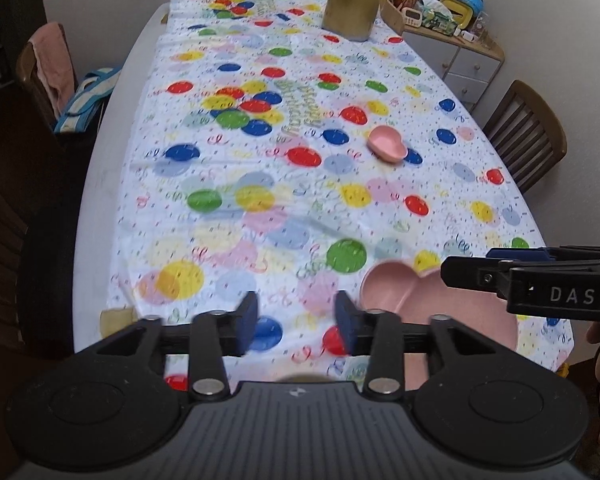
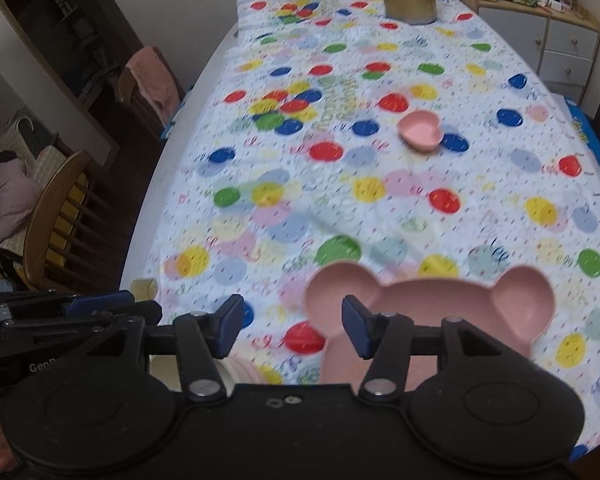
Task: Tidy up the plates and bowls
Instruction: 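Open both grippers to release the cream bowl, then move both grippers toward the small pink heart-shaped dish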
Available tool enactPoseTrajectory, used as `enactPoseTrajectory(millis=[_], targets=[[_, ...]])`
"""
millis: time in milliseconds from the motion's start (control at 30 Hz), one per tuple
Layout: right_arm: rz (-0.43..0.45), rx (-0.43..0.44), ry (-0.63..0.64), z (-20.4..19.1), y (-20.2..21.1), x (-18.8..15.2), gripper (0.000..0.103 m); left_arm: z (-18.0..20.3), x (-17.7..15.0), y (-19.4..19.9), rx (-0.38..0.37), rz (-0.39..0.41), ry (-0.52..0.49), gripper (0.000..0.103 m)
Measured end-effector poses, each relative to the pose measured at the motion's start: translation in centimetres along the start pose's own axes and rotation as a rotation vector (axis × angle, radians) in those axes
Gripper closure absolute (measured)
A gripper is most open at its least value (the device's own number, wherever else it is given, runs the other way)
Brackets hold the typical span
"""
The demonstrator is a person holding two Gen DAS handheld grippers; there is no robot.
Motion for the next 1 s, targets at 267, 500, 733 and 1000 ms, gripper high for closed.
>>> enactPoseTrajectory(millis=[267, 500, 733, 1000], targets=[[0.045, -0.024, 0.012, 4.5, -0.5, 4.5, 0.027, 2.6, 4.0, -4.1, 0.031, 0.042, -0.008, 0.038], [0.080, -0.032, 0.037, 8.7, -2.6, 8.0, 0.007, 5.3, 7.0, -8.1, 0.028, 0.073, 0.002, 0.026], [0.063, -0.055, 0.047, 13.1, -6.1, 10.9, 0.004, 7.4, 9.4, -14.0, 0.064, 0.047, 0.036, 0.026], [0.051, -0.101, -0.011, 17.9, -10.6, 14.4, 0.005, 9.2, 9.8, -20.0, 0.107, -0.005, 0.090, 0.026]])
Point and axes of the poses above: each gripper's, at about its wrist camera, not at the fingertips, and y roughly against the way its jaws point, z to its right, x to its top, the point moved 1 cm from there along -y, roughly the way its jaws point, and after that the axes turned 15 degrees about z, right-handed, at the moved point
